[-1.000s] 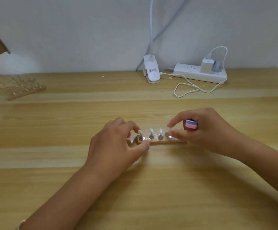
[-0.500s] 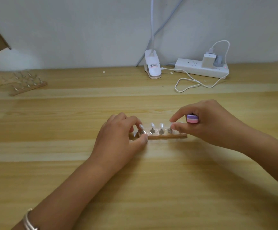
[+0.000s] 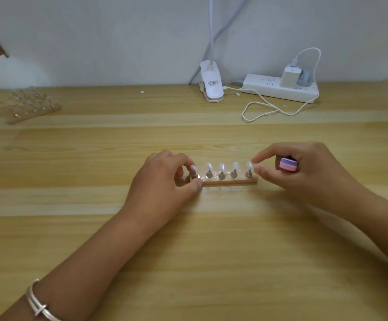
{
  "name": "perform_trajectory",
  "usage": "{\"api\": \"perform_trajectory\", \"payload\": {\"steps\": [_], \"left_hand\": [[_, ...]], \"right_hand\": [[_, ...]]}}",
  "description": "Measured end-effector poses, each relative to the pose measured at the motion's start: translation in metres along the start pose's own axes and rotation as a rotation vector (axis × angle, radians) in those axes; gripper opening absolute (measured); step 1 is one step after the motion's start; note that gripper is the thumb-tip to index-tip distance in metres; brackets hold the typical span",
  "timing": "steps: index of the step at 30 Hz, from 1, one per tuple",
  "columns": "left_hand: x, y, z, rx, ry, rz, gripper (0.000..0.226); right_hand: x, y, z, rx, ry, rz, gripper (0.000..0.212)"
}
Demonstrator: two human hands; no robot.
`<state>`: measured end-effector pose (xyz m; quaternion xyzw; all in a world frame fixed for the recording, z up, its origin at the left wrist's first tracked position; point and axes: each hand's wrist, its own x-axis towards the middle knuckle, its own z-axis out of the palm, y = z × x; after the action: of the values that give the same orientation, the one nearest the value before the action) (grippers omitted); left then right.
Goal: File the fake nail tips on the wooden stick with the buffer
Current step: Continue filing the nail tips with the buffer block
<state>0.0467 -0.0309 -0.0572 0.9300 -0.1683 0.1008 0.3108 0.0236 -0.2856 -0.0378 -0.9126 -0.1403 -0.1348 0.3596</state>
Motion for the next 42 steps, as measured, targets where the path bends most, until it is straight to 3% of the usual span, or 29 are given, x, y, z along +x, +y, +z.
{"api": "perform_trajectory", "payload": {"steps": [4,19,21,23,25,27,30,32,38,42], "left_hand": [[0.002,-0.001,0.002,0.006,0.007,0.009,0.013],[-0.002,0.009,-0.005,-0.027,0.000,-0.064,0.013],[-0.007,0.011,-0.005,0.121,0.067,0.000,0.023],[-0.012,0.016,-0.007,0.299,0.152,0.088,0.053],[-0.017,0.025,-0.008,0.315,0.260,0.179,0.069],[-0.022,0.033,-0.005,0.185,0.313,0.294,0.058],[-0.028,0.042,0.001,-0.113,0.240,0.402,0.028],[-0.030,0.045,0.003,-0.184,0.199,0.412,0.018],[-0.028,0.046,0.001,-0.564,-0.001,0.304,0.014],[-0.027,0.044,0.003,-0.593,-0.015,0.307,0.007]], "right_hand": [[-0.004,0.000,0.006,-0.025,0.050,-0.002,0.013],[-0.010,-0.004,0.006,-0.074,0.079,-0.055,0.013],[-0.012,-0.005,0.001,-0.043,0.059,-0.068,0.012],[-0.015,-0.006,-0.005,0.014,0.040,-0.066,0.011],[-0.017,-0.010,-0.009,0.111,0.024,-0.068,0.014],[-0.020,-0.019,-0.011,0.215,-0.002,-0.120,0.017],[-0.024,-0.033,-0.007,0.298,-0.081,-0.197,0.021],[-0.027,-0.036,-0.004,0.319,-0.098,-0.200,0.020],[-0.029,-0.038,0.004,0.347,-0.029,-0.198,0.020],[-0.030,-0.034,0.006,0.368,-0.051,-0.182,0.024]]}}
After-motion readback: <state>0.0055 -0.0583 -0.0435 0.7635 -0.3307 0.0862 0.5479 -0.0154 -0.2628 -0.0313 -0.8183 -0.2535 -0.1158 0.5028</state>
